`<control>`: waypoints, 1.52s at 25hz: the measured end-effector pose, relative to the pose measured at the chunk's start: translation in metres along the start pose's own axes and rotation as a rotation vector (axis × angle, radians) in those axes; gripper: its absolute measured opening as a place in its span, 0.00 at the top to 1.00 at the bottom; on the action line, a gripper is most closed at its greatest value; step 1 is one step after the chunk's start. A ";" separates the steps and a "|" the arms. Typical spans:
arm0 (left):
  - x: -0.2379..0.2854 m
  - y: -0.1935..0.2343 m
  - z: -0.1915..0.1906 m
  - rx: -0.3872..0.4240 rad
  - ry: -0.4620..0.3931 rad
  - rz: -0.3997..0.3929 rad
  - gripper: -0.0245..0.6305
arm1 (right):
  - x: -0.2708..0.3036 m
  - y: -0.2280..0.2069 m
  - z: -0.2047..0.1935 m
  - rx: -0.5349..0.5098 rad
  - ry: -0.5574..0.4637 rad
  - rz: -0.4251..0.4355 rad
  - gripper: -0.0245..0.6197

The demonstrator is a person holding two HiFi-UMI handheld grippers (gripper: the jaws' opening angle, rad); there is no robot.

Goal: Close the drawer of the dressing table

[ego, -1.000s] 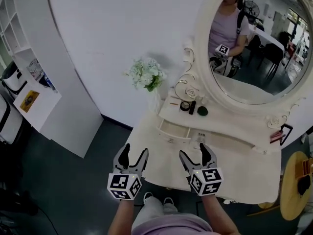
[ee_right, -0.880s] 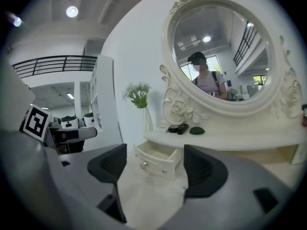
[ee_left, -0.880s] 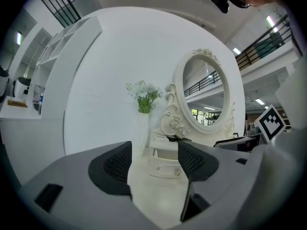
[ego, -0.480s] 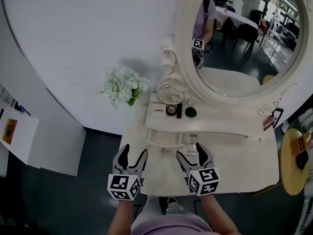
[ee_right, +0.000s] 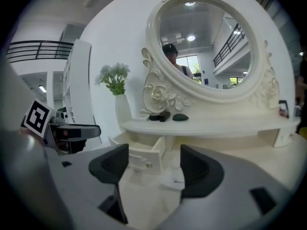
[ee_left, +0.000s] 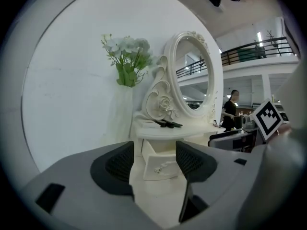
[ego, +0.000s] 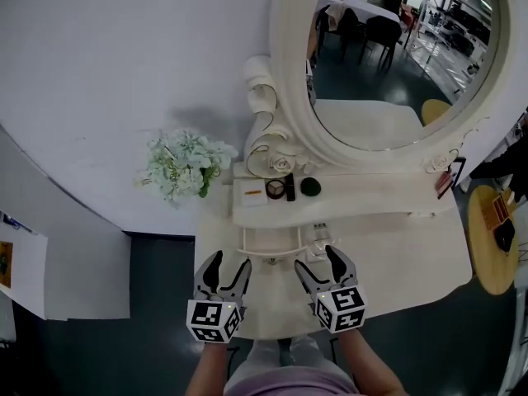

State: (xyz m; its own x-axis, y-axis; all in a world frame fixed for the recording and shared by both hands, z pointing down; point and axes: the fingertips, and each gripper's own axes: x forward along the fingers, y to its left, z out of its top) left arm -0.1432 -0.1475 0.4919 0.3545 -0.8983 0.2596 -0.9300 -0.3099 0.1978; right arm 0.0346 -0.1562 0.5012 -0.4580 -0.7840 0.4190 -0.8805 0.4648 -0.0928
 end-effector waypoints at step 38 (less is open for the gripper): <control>0.033 -0.004 -0.043 0.014 0.131 -0.135 0.68 | 0.040 0.015 -0.033 -0.089 0.090 0.013 0.61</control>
State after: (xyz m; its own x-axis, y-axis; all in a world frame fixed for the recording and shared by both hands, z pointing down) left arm -0.1232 -0.1625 0.5400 0.4849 -0.8005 0.3524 -0.8741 -0.4301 0.2258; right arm 0.0069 -0.1670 0.5465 -0.4531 -0.7395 0.4977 -0.8584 0.5126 -0.0198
